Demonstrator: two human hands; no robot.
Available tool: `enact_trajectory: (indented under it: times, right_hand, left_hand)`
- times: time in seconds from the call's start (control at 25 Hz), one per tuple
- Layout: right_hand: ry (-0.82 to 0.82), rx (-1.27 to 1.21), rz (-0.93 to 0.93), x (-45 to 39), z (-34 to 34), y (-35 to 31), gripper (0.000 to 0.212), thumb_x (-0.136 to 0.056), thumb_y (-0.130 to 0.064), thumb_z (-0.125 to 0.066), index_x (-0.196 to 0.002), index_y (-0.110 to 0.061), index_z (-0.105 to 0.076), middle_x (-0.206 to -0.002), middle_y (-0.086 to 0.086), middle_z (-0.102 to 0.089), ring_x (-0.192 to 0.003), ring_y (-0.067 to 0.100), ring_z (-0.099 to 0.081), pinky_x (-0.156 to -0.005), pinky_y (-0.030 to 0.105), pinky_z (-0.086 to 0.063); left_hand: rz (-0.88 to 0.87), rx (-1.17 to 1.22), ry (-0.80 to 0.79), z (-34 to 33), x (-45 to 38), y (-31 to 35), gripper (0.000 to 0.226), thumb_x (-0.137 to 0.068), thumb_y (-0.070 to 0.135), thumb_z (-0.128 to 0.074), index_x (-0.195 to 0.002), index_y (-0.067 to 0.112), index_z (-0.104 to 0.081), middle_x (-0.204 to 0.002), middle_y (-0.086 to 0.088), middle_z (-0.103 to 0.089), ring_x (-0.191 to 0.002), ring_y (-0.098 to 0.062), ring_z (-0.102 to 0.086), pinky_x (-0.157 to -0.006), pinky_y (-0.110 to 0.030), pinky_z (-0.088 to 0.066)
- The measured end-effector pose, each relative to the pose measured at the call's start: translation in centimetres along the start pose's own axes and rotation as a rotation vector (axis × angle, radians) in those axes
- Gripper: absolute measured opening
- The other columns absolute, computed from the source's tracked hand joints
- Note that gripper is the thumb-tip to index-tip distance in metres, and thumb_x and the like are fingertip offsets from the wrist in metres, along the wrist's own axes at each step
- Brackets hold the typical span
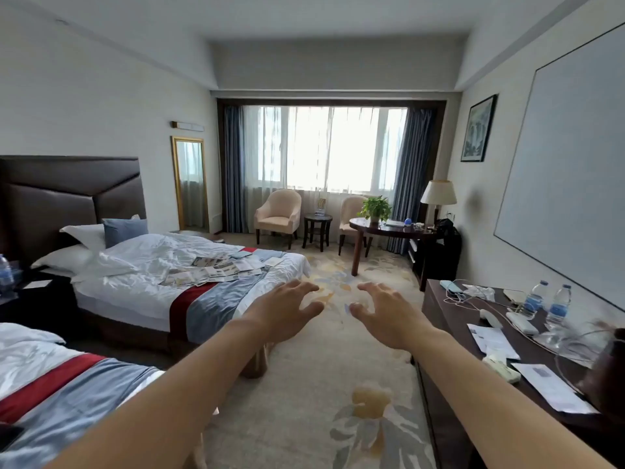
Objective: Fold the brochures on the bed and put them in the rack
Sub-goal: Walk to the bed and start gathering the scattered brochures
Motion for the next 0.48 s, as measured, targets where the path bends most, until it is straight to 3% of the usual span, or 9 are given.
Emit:
enact_trajectory:
  times: [0.48]
  right_hand:
    - [-0.01,0.1,-0.049,-18.9,-3.8,4.4,0.066,-0.097,-0.059,-0.046,-0.152,-0.025,-0.035,-0.155,0.0,-0.04,-0.14,0.023,-0.04,-0.11,0.043,-0.037]
  left_hand:
    - [-0.039,-0.041,-0.039,-3.0,-18.2,-9.6,0.054,-0.098,0.061,-0.037,-0.147,0.038,-0.037,-0.156,0.009,-0.033,-0.142,-0.016,-0.034,-0.11,-0.042,-0.037]
Point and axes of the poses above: each hand's wrist, its own x-axis away from the middle knuckle, its own z-axis out of the back of the hand, y = z × x, the point moved 1 cm from there along -x, towards the middle knuckle
